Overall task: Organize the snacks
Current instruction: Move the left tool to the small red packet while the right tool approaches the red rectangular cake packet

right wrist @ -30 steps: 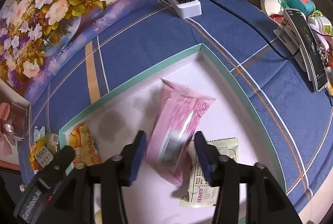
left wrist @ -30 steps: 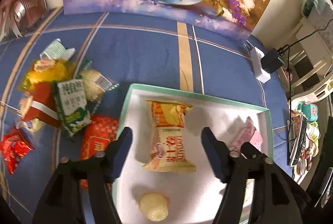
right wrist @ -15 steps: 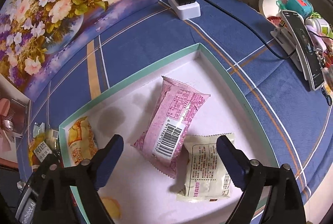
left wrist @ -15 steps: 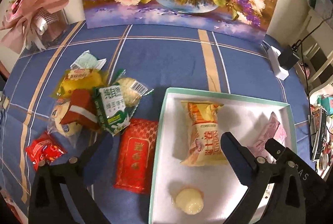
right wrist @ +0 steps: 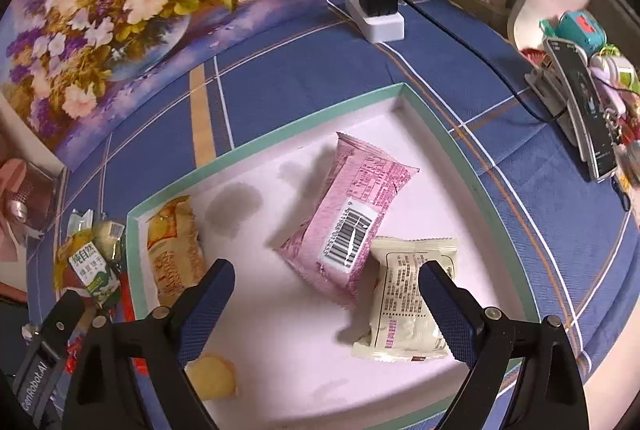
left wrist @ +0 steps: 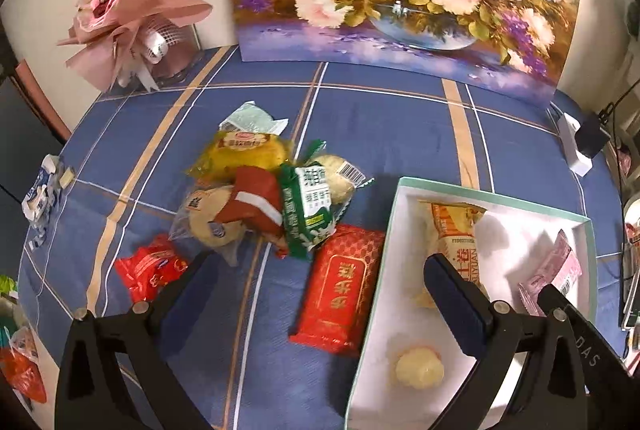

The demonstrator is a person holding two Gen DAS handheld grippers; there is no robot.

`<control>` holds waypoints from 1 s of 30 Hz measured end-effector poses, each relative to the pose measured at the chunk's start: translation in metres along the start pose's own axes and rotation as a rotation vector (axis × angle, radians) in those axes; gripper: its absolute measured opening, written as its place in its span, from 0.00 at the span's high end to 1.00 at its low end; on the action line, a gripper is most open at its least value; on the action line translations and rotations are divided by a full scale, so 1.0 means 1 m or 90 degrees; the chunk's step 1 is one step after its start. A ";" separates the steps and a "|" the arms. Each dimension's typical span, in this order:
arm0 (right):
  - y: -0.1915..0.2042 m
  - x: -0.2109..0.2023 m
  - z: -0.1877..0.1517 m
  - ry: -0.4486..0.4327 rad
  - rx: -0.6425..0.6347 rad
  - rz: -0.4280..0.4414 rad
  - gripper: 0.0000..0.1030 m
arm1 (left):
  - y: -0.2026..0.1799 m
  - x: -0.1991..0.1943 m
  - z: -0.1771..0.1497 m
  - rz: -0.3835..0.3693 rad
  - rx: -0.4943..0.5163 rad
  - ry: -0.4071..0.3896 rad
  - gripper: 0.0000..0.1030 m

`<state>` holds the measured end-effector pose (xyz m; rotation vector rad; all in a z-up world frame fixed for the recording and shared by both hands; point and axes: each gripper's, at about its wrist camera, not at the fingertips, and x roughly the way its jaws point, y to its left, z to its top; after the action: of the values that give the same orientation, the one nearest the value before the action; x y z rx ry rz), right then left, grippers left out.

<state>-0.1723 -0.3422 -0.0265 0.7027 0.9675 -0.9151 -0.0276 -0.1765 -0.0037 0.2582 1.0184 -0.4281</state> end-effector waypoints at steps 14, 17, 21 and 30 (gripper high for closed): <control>0.027 -0.021 -0.019 -0.004 -0.027 0.042 0.08 | 0.056 -0.018 -0.005 0.005 -0.053 0.030 0.00; 0.036 -0.027 -0.025 -0.003 -0.040 0.046 0.08 | 0.068 -0.016 -0.007 0.011 -0.065 0.046 0.00; 0.050 -0.032 -0.035 0.009 -0.052 0.047 0.08 | 0.088 -0.014 -0.006 0.011 -0.084 0.055 0.00; 0.089 -0.029 -0.055 0.028 -0.107 0.050 0.08 | 0.139 0.000 -0.006 0.042 -0.153 0.094 0.00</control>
<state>-0.1215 -0.2469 -0.0134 0.6157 1.0355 -0.7428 0.0319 -0.0508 -0.0053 0.1081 1.1913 -0.2269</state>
